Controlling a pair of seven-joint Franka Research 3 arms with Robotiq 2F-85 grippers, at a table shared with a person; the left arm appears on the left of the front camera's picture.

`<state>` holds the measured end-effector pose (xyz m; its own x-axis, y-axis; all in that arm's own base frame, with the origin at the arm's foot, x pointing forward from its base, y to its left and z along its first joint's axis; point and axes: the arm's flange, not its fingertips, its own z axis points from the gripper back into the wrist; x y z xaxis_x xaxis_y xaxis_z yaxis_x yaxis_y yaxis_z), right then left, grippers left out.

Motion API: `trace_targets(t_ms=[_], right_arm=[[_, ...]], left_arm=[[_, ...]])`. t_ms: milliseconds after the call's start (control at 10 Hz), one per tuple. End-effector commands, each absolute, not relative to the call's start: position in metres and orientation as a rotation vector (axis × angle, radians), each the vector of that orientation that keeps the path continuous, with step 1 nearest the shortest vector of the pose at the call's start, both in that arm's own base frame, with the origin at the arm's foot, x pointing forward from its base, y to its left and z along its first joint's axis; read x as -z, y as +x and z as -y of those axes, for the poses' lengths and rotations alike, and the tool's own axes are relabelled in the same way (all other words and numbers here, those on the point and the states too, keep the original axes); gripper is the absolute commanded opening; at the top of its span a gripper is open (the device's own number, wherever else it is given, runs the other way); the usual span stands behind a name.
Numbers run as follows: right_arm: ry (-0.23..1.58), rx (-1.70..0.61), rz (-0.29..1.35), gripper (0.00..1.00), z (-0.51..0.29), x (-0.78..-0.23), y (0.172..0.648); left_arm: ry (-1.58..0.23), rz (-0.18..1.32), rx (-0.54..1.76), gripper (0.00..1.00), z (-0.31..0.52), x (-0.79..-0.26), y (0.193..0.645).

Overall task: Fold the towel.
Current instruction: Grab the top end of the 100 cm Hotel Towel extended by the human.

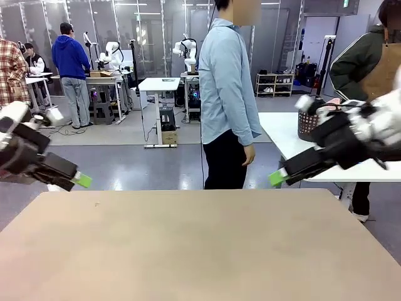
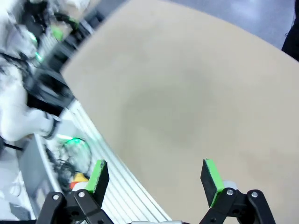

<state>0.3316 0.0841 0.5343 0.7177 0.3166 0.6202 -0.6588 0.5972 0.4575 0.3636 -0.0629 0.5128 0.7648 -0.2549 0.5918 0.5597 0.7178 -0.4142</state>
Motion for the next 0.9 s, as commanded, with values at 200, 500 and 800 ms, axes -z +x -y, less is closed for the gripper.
trace_targets(t_ms=[200,500,800], right_arm=[[1.061,-0.425,0.593,1.00,0.004,-0.505,0.276],[1.172,-0.293,0.674,1.00,0.055,-0.474,0.244],[1.201,-0.224,0.722,1.00,0.077,-0.454,0.225]], left_arm=[[-0.898,0.660,0.303,1.00,-0.017,-0.499,0.302],[-1.028,0.739,0.148,1.00,-0.074,-0.474,0.266],[-1.019,0.781,-0.007,1.00,-0.108,-0.458,0.234]])
